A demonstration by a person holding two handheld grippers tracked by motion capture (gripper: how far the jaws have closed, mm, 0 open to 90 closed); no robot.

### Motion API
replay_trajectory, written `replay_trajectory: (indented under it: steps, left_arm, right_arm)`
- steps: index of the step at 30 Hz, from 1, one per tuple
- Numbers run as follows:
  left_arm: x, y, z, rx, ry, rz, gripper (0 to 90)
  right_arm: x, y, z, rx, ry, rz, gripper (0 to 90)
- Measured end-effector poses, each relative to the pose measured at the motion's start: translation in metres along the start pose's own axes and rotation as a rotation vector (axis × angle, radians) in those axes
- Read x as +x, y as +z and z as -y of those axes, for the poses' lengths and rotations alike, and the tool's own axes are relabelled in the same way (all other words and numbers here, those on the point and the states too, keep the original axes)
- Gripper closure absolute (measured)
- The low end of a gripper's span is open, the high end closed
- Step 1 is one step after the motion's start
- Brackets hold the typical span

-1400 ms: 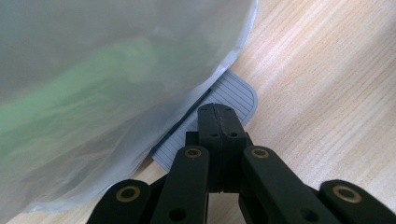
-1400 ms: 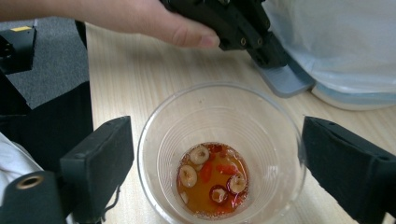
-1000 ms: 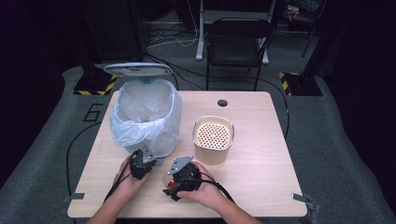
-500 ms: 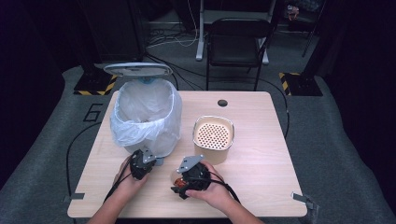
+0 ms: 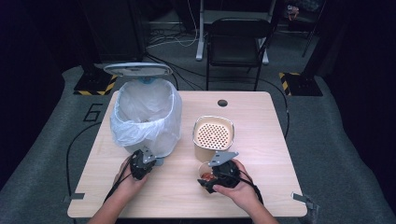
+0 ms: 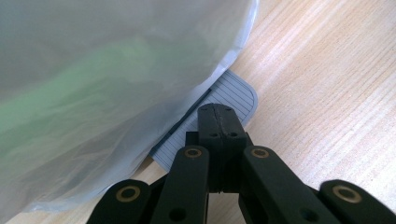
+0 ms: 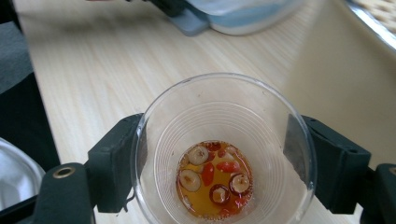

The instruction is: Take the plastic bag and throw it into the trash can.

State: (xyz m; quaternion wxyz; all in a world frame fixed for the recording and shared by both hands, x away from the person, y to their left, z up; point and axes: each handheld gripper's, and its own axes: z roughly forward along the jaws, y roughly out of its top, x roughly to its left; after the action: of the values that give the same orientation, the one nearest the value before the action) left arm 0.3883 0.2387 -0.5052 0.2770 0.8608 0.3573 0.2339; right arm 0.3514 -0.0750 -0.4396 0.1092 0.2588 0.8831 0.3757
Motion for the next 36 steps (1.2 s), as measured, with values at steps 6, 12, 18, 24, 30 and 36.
replay_trajectory:
  steps: [6, 12, 18, 24, 30, 36]
  left_arm:
    - [0.001, -0.002, -0.001, 0.017, 0.007, -0.002, 90.0]
    - [0.000, -0.001, 0.000, 0.008, 0.005, -0.013, 90.0]
    - [0.000, -0.002, 0.000, 0.013, 0.006, -0.009, 90.0]
    - [-0.001, 0.000, 0.000, 0.005, -0.009, -0.004, 90.0]
    - [0.001, -0.002, -0.001, 0.017, 0.004, 0.001, 90.0]
    - [0.000, 0.000, 0.000, -0.002, -0.003, -0.006, 90.0]
  right_arm:
    - [-0.022, -0.020, 0.015, -0.002, 0.058, 0.064, 21.4]
    - [-0.042, -0.036, 0.029, 0.002, 0.111, 0.135, 21.4]
    - [-0.060, -0.046, 0.042, 0.014, 0.165, 0.196, 21.4]
    - [-0.080, -0.055, 0.053, 0.022, 0.224, 0.265, 21.4]
    - [-0.098, -0.064, 0.062, 0.034, 0.268, 0.310, 21.4]
    - [-0.110, -0.067, 0.070, 0.038, 0.302, 0.334, 21.1]
